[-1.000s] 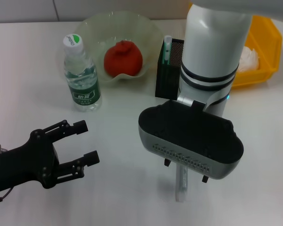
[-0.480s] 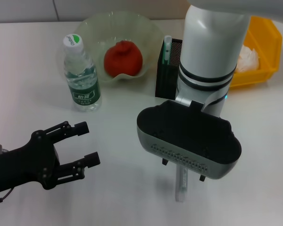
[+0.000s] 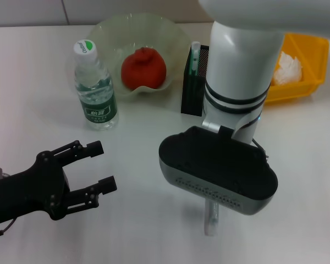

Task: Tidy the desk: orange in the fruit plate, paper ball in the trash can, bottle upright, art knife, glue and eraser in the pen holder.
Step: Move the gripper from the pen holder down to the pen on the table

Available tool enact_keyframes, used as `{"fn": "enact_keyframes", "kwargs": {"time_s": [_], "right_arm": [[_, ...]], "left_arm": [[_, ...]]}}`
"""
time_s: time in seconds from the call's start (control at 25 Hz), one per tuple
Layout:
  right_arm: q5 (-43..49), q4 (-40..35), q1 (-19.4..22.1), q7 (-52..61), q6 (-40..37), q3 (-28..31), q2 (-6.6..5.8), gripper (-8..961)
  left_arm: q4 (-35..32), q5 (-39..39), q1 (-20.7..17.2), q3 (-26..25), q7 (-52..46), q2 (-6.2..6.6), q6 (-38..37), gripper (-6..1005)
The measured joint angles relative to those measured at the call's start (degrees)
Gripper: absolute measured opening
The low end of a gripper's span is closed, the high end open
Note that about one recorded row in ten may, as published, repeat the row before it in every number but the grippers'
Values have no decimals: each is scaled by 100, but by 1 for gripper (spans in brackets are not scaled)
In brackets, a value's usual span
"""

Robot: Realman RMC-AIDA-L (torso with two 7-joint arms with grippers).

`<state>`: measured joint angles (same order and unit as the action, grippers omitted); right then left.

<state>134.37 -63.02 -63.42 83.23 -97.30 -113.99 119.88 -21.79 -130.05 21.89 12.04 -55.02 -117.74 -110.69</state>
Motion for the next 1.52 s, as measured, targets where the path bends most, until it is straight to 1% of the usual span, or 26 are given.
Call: {"fn": "enact_keyframes", "kwargs": {"time_s": [0.12,0.2,0.52,0.64,0.76,1.08,1.52], "right_arm": [[9,25,1,0,55,-72,0,809],[14,44,0,-1,104,-135,0,650],[22,218,39,8,399,-494,0,632],[25,227,115,8,505,-552,0,631],[28,299,206,12,760,-744,0,630],[13,313,312,12,952,-878,0,627],[18,335,374,60,1154,-1021,0,596]], "left_arm": [[0,8,0,0,0,-2,-1,801],[0,12,0,0,-4,-3,-3,801],[0,14,0,0,-52,-3,-3,801],[0,0,0,0,-59,-8,12,801],[0,-13,0,2,-61,-12,34,801],[0,-28,0,21,-62,-12,40,801],[-5,-29,0,61,-61,-12,54,801]]}}
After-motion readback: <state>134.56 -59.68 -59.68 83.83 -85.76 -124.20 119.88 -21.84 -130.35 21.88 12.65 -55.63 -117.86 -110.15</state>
